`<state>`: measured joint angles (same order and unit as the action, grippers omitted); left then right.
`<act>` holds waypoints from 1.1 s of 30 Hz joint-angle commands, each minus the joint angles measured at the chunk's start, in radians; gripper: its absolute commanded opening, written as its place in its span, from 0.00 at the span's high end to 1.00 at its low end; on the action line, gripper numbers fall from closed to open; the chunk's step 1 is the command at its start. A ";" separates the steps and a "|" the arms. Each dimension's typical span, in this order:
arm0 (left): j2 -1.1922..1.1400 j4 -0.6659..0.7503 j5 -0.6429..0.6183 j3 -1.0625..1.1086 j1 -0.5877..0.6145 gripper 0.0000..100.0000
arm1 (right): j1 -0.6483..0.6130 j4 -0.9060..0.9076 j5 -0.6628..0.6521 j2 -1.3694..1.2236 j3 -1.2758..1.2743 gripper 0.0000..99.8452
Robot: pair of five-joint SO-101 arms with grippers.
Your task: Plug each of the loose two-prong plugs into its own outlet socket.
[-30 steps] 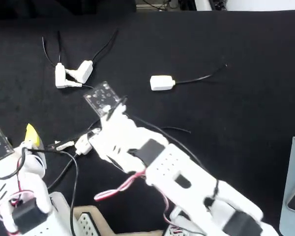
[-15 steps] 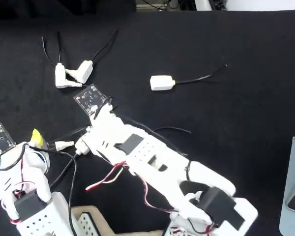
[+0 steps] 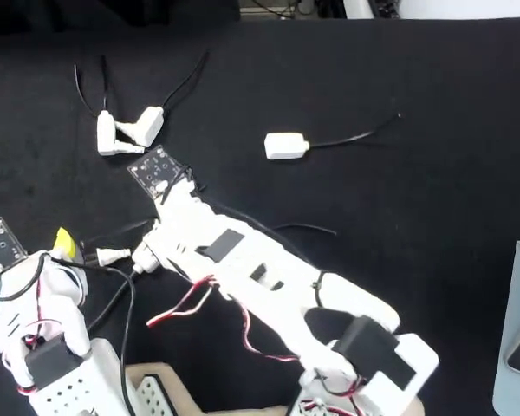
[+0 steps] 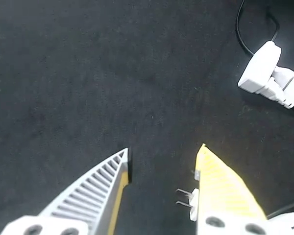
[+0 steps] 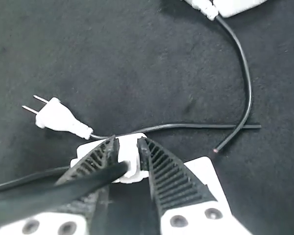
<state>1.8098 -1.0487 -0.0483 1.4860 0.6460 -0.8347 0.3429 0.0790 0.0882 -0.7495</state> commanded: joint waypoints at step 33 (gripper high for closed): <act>0.005 0.017 -0.003 0.010 0.002 0.77 | 0.012 -0.021 -0.175 -0.177 0.065 0.99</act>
<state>1.8098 -1.0487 -0.0483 1.4983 0.6460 -0.8286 0.3230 -0.0821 -0.0775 -0.6851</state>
